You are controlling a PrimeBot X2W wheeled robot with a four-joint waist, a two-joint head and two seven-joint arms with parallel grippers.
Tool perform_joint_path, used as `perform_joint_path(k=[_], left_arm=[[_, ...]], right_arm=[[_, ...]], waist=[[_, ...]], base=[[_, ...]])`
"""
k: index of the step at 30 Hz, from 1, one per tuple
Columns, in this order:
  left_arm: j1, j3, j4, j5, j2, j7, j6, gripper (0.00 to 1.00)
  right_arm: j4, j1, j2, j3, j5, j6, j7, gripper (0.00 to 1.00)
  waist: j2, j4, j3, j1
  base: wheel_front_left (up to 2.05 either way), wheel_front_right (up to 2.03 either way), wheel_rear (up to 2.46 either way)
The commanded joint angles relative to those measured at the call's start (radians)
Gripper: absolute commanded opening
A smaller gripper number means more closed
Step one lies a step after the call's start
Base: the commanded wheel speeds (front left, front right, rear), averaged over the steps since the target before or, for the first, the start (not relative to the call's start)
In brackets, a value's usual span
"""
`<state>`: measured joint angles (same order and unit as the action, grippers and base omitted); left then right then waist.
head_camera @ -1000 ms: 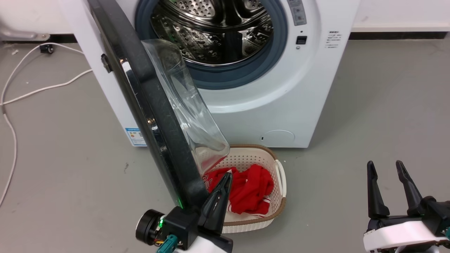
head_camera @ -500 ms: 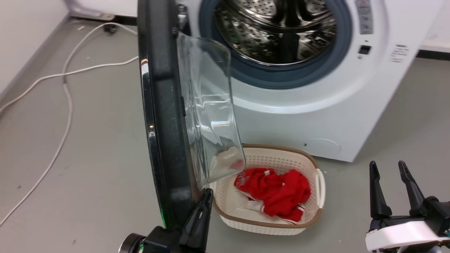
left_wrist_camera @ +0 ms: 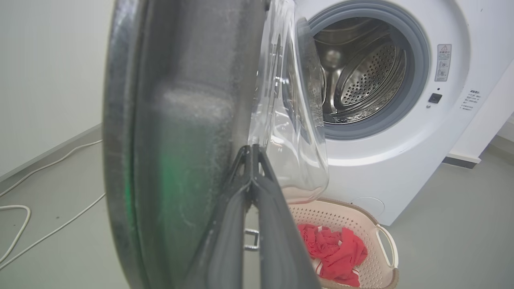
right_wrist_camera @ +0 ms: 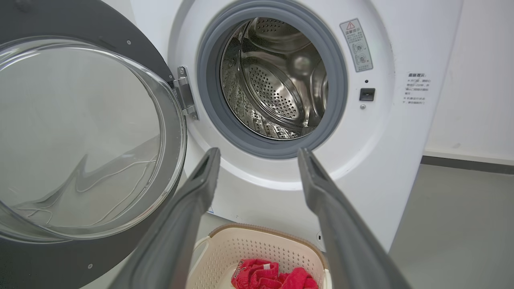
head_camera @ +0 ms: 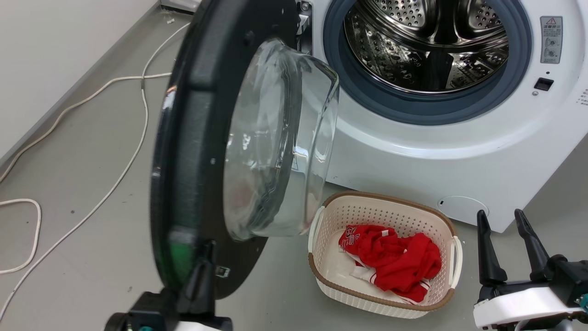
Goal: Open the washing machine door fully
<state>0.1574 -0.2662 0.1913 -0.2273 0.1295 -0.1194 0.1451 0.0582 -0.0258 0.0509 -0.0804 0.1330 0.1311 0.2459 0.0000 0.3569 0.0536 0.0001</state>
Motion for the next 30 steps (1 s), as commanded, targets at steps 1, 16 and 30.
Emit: perform_joint_path(k=[1, 16, 30], left_arm=[[-0.013, 0.023, -0.007, -0.008, 0.012, -0.006, 0.01, 0.0], [-0.158, 0.281, -0.144, -0.129, 0.14, -0.005, 0.026, 0.0], [-0.427, 0.46, -0.565, -0.216, 0.326, -0.115, -0.048, 0.0]], right_arm=[[-0.001, 0.008, -0.001, 0.001, 0.004, -0.001, 0.0, 1.0], [-0.01, 0.026, -0.001, -0.004, -0.003, -0.001, -0.025, 1.0], [-0.026, 0.068, -0.001, -0.011, -0.026, -0.001, -0.035, 1.0]], waist=[[0.0, -0.001, 0.001, -0.0001], [0.0, -0.052, 0.036, -0.0001], [0.0, -0.095, 0.114, -0.0001]], base=[[0.0, 0.0, 0.0], [0.0, 0.0, 0.0], [0.0, 0.0, 0.0]])
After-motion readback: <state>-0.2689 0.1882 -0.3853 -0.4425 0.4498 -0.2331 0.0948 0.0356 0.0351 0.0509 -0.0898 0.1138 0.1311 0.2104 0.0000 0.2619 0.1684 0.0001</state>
